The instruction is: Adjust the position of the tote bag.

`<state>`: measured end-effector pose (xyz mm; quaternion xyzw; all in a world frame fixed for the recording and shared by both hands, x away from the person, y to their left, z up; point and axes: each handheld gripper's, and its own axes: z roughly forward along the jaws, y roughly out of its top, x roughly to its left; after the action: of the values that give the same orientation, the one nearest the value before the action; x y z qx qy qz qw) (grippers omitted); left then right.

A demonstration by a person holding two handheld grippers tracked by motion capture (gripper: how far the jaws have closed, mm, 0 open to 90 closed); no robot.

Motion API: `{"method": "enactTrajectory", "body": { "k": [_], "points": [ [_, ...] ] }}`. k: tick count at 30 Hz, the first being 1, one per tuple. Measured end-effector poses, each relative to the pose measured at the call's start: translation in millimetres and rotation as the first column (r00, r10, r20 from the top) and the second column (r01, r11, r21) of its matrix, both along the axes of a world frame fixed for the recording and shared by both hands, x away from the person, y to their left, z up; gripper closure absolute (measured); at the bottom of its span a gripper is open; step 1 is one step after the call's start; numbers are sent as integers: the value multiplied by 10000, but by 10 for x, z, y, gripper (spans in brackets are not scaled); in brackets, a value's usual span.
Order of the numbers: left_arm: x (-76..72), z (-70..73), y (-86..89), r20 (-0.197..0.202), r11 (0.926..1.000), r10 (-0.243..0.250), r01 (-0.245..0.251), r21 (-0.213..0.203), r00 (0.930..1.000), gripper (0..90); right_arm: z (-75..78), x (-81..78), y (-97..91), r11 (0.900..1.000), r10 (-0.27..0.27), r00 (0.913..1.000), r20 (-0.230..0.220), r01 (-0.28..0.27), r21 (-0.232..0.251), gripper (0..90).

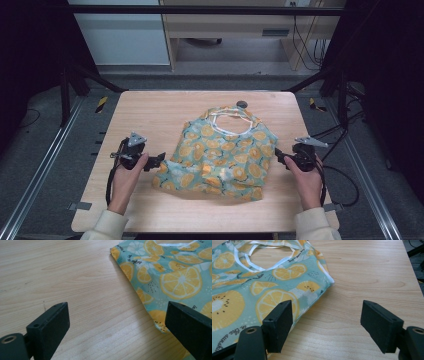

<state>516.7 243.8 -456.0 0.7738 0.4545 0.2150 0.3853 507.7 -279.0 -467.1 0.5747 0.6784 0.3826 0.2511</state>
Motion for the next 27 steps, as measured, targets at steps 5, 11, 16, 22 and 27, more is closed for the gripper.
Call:
{"method": "enactTrajectory", "body": {
  "k": [5, 11, 16, 22, 27],
  "points": [
    [-20, 45, -39, 198, 9998, -117, 113, 189, 9997, 53, 6, 2, 34, 9998, 186, 9998, -41, -186, -62, 260],
    [-13, 75, -57, 201, 9997, -233, 235, -63, 9995, 45, 41, 30, 66, 9994, 345, 9994, -91, -344, 84, 275],
    [8, 127, -119, 160, 9987, -504, 506, -107, 9986, 43, 160, 178, 76, 9983, 570, 9983, -93, -568, 120, 302],
    [22, 262, -202, 442, 9971, -697, 710, -285, 9966, 41, 269, 536, 115, 9952, 915, 9939, -608, -933, -289, 293],
    [5, 281, -223, 452, 9960, -834, 847, -275, 9955, 40, 161, 776, 181, 9952, 871, 9834, -1592, -930, -301, 246]
  ]
}}
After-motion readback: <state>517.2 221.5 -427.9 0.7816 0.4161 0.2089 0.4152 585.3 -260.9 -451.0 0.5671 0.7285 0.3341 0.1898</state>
